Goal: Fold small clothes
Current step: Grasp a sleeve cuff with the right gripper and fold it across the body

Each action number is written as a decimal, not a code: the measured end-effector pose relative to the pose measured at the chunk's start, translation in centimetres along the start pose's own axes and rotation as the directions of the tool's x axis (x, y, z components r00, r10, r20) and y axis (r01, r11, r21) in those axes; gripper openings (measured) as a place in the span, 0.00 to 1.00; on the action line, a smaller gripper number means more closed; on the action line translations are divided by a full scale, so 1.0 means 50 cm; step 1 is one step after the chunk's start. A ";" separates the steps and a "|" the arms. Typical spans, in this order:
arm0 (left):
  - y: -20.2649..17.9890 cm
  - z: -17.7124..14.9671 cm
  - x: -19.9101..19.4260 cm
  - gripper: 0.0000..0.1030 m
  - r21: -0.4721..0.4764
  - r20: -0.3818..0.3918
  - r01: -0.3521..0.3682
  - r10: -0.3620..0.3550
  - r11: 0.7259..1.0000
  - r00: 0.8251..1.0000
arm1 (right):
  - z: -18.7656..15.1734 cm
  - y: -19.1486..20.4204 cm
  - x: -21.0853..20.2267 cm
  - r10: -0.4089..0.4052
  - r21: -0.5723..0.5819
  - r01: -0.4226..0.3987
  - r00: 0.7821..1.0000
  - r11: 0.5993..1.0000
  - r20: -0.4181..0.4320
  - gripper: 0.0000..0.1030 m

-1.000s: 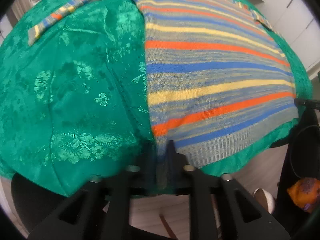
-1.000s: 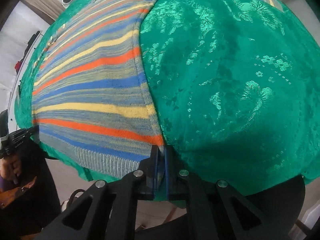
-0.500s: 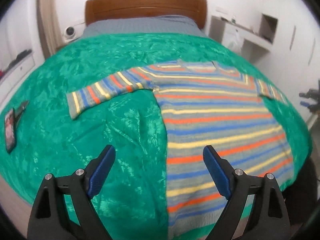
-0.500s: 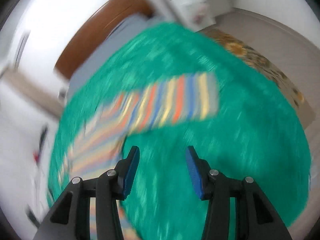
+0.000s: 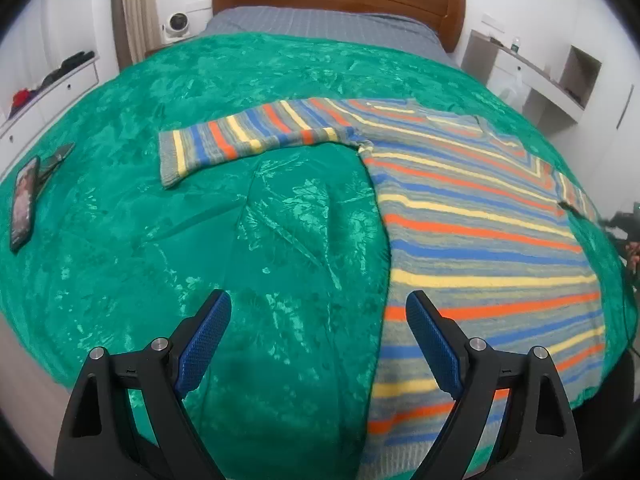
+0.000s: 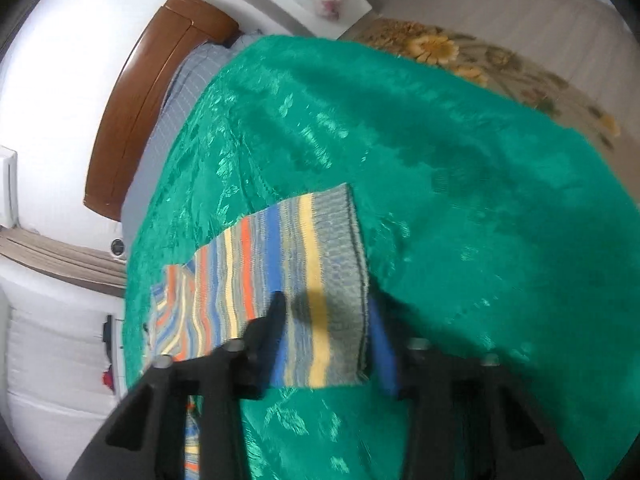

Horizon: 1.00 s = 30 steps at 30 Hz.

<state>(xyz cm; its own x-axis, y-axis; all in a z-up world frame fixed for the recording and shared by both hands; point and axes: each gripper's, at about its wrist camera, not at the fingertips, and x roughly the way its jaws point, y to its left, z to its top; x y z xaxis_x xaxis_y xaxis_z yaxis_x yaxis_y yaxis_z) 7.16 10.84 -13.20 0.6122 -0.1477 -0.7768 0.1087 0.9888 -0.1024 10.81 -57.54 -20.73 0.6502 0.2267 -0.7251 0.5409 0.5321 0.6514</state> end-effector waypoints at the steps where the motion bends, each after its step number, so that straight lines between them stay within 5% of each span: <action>1: 0.001 0.001 0.005 0.88 -0.005 0.004 -0.004 0.004 1.000 1.000 | 0.000 0.002 -0.002 -0.006 0.002 0.006 1.000 1.000 0.003 0.03; 5: 0.014 0.006 0.022 0.88 -0.021 0.057 -0.047 0.048 0.999 0.997 | -0.002 0.084 -0.050 0.027 -0.083 -0.020 0.996 0.996 0.086 0.03; 10: 0.042 0.000 0.071 0.88 -0.055 0.081 -0.055 0.059 0.997 0.995 | -0.020 0.326 -0.084 0.096 -0.335 -0.051 0.988 0.941 0.121 0.03; 16: 0.064 -0.026 0.104 0.88 -0.064 0.095 -0.050 0.056 0.997 0.994 | -0.123 0.626 0.016 0.164 -0.554 -0.146 0.986 0.820 -0.018 0.03; 23: 0.056 -0.032 0.103 0.89 -0.019 0.117 -0.045 0.047 0.999 0.992 | -0.286 0.804 0.226 0.066 -0.699 -0.159 0.985 0.697 -0.158 0.04; 25: 0.059 -0.031 0.105 0.91 -0.024 0.116 -0.038 0.041 0.999 0.992 | -0.319 0.806 0.280 0.048 -0.692 -0.194 0.973 0.696 -0.225 0.09; 27: 0.060 -0.032 0.106 0.93 -0.027 0.115 -0.034 0.037 0.999 0.993 | -0.348 0.804 0.331 0.022 -0.665 -0.221 0.956 0.713 -0.294 0.52; 30: 0.056 -0.033 0.108 0.96 -0.020 0.114 -0.040 0.042 0.999 0.993 | -0.370 0.777 0.334 0.095 -0.621 -0.295 0.938 0.727 -0.334 0.59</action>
<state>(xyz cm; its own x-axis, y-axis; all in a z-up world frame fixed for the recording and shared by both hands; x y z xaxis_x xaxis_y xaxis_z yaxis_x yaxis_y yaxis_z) 9.46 12.87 -18.71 0.7018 -0.1078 -0.7042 0.0686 0.9941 -0.0838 32.83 -17.98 -11.68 0.4832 0.5354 -0.6927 -0.1296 0.8262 0.5482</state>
